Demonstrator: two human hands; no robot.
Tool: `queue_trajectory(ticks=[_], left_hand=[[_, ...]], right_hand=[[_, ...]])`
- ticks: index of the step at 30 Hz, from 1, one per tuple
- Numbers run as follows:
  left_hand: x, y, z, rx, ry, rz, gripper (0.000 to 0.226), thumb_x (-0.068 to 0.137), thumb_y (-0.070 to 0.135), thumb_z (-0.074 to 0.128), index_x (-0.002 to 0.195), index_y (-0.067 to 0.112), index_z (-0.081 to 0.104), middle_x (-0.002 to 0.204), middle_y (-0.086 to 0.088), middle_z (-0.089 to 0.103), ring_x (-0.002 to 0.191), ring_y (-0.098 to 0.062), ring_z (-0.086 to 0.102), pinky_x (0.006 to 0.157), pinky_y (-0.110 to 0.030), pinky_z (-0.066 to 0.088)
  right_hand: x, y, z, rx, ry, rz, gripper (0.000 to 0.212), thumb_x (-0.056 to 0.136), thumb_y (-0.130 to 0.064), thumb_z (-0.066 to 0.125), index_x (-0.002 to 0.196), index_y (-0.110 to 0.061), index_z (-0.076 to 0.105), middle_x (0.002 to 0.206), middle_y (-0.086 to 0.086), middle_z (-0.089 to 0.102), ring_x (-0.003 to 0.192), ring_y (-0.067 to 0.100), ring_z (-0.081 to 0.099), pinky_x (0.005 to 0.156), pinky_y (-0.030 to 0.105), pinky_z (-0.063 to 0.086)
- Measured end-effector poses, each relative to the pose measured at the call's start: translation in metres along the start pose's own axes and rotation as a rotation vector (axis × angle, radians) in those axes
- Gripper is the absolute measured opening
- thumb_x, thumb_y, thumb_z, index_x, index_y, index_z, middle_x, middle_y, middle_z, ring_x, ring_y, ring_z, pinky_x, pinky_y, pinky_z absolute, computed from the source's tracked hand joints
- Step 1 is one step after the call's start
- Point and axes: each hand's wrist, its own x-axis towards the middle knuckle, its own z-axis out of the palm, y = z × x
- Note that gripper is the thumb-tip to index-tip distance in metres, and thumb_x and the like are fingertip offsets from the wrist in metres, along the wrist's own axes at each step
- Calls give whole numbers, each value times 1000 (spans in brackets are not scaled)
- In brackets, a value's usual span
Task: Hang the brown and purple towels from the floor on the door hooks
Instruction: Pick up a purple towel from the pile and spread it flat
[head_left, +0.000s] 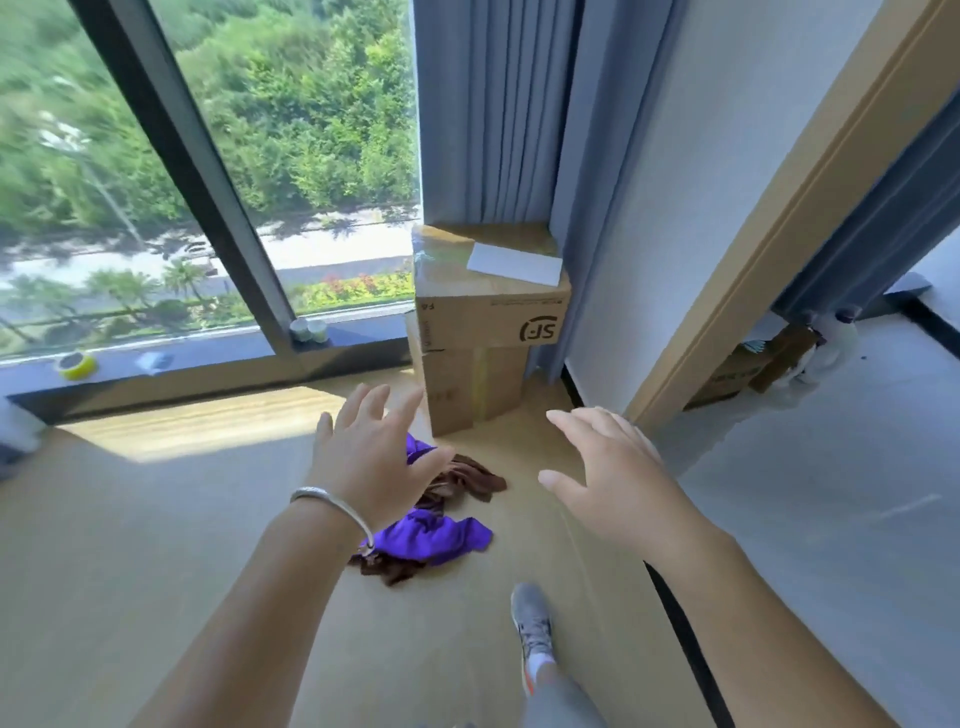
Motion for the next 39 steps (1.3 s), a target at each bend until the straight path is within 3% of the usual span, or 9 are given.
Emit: queue_trajectory(ticks=[6, 10, 19, 26, 30, 39], left_hand=[[56, -19, 31, -23, 9, -253, 72, 87, 63, 48, 148, 30, 27, 154, -5, 27, 144, -22, 16, 114, -39, 24], [94, -24, 72, -31, -26, -374, 75, 88, 60, 49, 151, 32, 20, 158, -6, 17, 147, -22, 10, 115, -37, 17], [152, -80, 231, -5, -212, -463, 74, 91, 61, 42, 153, 33, 11, 159, -1, 11, 147, -18, 5, 119, -40, 11], [189, -153, 393, 47, -397, -357, 72, 94, 56, 42, 153, 29, 11, 161, -5, 10, 148, -20, 7, 116, -36, 10], [218, -191, 482, 91, -472, -265, 72, 95, 52, 43, 154, 27, 9, 160, -4, 11, 147, -22, 11, 117, -41, 16], [301, -243, 664, 142, -484, -12, 65, 96, 43, 46, 151, 19, 23, 151, -8, 33, 138, -25, 30, 111, -37, 27]], right_hand=[[116, 37, 24, -9, -188, -114, 82, 87, -52, 57, 152, -33, 11, 155, -10, 23, 144, 12, 18, 117, 38, 20], [186, 63, 53, -67, -316, -204, 85, 86, -56, 57, 152, -33, 10, 157, -7, 19, 145, 12, 15, 119, 38, 18], [293, 108, 198, -168, -541, -318, 87, 86, -58, 56, 153, -31, 8, 158, -6, 16, 146, 11, 13, 119, 34, 17], [335, 151, 365, -212, -692, -250, 90, 85, -57, 57, 153, -31, 5, 159, -6, 13, 146, 14, 14, 118, 37, 18], [352, 177, 464, -219, -739, -228, 92, 84, -56, 60, 154, -27, 7, 160, -4, 15, 146, 16, 18, 117, 39, 21], [384, 249, 655, -221, -763, -129, 89, 84, -53, 62, 152, -22, 15, 157, -1, 22, 140, 23, 29, 109, 39, 29]])
